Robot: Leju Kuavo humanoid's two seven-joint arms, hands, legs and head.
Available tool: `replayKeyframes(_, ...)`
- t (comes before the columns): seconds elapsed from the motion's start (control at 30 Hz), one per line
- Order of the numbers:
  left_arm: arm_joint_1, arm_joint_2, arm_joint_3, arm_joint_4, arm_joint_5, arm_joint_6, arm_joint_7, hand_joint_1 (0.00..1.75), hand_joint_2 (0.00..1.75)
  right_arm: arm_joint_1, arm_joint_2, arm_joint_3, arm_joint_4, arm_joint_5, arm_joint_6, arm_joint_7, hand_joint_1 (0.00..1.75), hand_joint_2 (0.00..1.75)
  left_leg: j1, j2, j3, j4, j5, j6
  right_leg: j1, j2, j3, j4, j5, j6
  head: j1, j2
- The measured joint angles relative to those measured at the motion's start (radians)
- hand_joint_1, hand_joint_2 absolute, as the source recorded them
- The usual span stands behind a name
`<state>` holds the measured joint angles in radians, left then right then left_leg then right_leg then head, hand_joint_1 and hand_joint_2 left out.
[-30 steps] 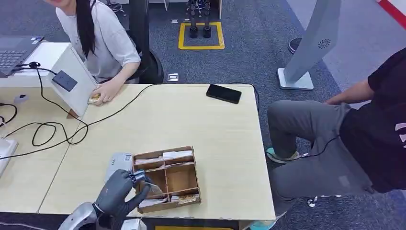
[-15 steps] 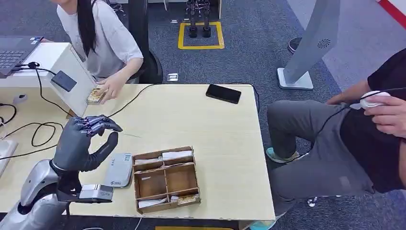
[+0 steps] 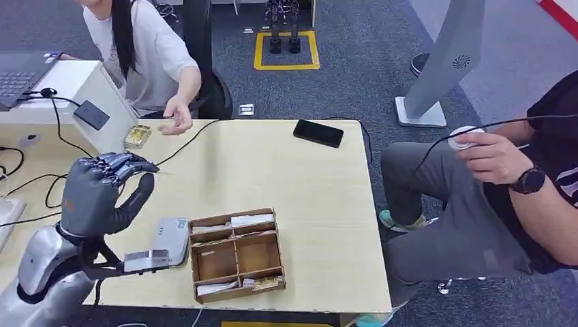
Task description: Pass the card to the sensor for recognition and then transmit it.
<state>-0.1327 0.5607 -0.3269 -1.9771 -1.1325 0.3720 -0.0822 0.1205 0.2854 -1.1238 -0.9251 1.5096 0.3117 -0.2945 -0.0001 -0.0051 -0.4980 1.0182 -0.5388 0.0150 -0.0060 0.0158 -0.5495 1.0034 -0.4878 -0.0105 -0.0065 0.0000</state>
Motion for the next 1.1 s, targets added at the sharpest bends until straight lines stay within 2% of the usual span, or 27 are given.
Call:
replayKeyframes(0.03,-0.012,-0.026,-0.007,0.014,-0.053,0.012,0.043,1.75,1.75,-0.003,0.003,-0.002,0.000,0.008,0.000,0.000,0.00,1.75,0.000,0.000,0.000,0.000,0.000,0.000,0.000,0.000,0.000,0.000,0.000,0.000,0.000,0.000)
replayKeyframes(0.1,-0.054,-0.111,-0.044,0.066,-0.130,0.016,0.139,1.75,1.75,-0.014,0.006,-0.003,0.001,0.021,-0.014,0.000,0.00,1.75,0.000,0.000,0.000,0.000,0.000,0.000,0.000,-0.001,0.000,0.000,0.000,0.000,0.000,0.000)
replayKeyframes(0.17,-0.108,-0.174,-0.080,0.132,-0.162,0.022,0.214,1.75,1.75,-0.028,0.009,0.000,0.004,0.024,-0.031,0.005,0.00,1.75,0.000,0.000,0.000,0.001,0.001,0.001,0.000,0.000,0.001,0.000,0.002,0.002,0.000,0.000)
replayKeyframes(0.27,-0.194,-0.257,-0.100,0.242,-0.203,0.040,0.282,1.75,1.75,-0.044,0.010,0.024,0.013,0.006,-0.049,0.040,0.00,1.75,-0.001,0.000,-0.001,0.003,0.002,0.002,0.000,0.000,0.001,0.000,0.003,0.003,0.000,0.000)
replayKeyframes(0.37,-0.255,-0.308,-0.100,0.331,-0.203,0.043,0.296,1.75,1.75,-0.049,0.010,0.050,0.024,-0.023,-0.059,0.063,0.00,1.75,-0.001,0.000,-0.001,0.003,0.002,0.002,0.000,0.000,0.001,0.000,0.003,0.003,0.000,0.000)
replayKeyframes(0.63,-0.291,-0.356,-0.100,0.424,-0.197,0.048,0.300,1.75,1.75,-0.037,0.008,0.098,0.045,-0.065,-0.058,0.091,0.00,1.75,0.000,0.001,-0.002,0.003,0.001,0.002,0.000,0.001,-0.001,0.000,0.003,0.003,0.000,0.000)
replayKeyframes(0.83,-0.297,-0.365,-0.088,0.460,-0.245,0.078,0.324,1.75,1.75,-0.026,0.001,0.144,0.051,-0.101,-0.061,0.095,0.00,1.75,0.000,0.001,-0.002,0.003,0.002,0.002,0.000,0.001,-0.001,0.000,0.003,0.003,0.000,0.000)
replayKeyframes(1.1,-0.311,-0.365,-0.066,0.508,-0.264,0.080,0.330,1.75,1.75,-0.017,-0.021,0.202,0.065,-0.142,-0.079,0.116,0.00,1.75,0.000,0.001,-0.003,0.003,0.002,0.002,0.000,0.001,-0.001,0.000,0.003,0.003,0.000,0.000)
